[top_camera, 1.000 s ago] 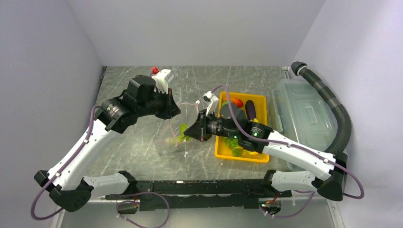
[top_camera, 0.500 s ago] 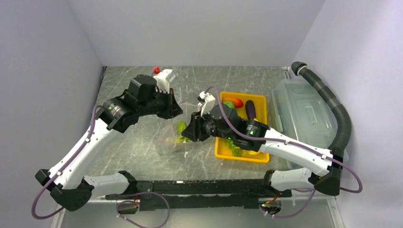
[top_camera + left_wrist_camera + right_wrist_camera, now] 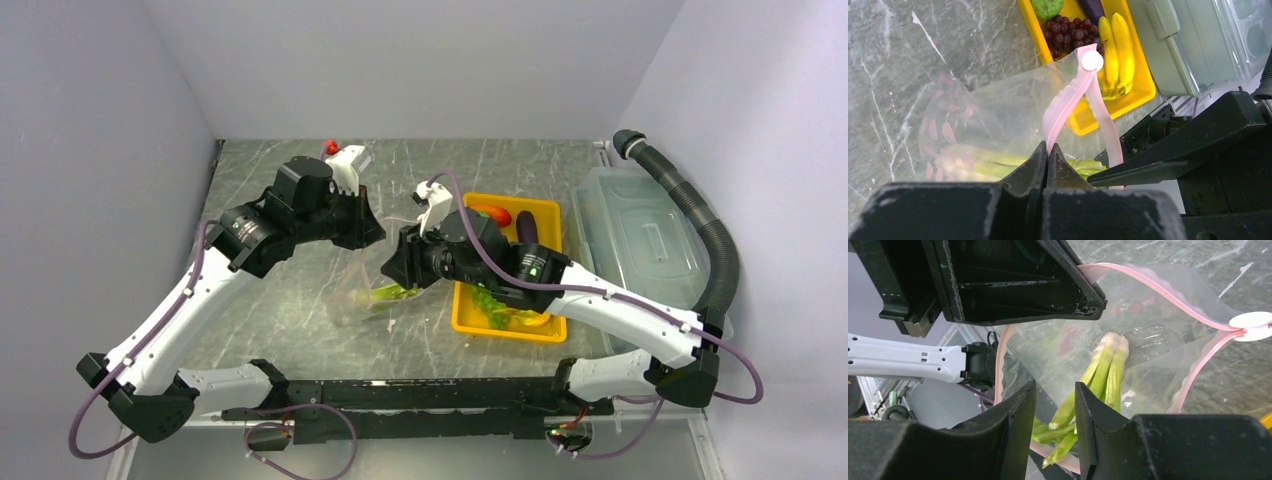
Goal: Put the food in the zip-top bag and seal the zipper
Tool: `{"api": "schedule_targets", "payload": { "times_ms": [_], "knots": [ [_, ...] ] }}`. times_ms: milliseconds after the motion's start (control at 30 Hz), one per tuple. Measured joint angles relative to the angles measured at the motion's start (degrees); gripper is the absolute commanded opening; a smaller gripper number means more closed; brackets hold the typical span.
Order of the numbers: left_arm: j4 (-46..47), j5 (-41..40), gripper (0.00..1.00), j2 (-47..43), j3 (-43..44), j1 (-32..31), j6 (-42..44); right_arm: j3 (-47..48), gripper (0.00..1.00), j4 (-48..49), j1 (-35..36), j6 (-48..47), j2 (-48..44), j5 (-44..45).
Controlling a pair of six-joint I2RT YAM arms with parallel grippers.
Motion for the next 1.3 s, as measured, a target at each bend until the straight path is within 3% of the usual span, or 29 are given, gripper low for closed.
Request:
{"api": "schedule_targets", "payload": {
  "times_ms": [367, 833, 1300],
  "knots": [
    [0.0, -0.5, 0.00, 0.0, 0.0, 0.0, 0.1, 1.6, 0.40, -4.2, 0.5, -2.5, 1.2, 4.6],
    [-2.3, -6.5, 0.00, 1.2, 2.8, 0.0, 2.6, 2.8, 0.51, -15.2, 0.1, -5.2, -5.4, 22.6],
    [-6.7, -16.8, 0.00, 2.5, 10.3, 0.0, 12.2, -3.1, 0.57, -17.1, -10.5, -6.0, -7.6, 26.3]
  ]
}}
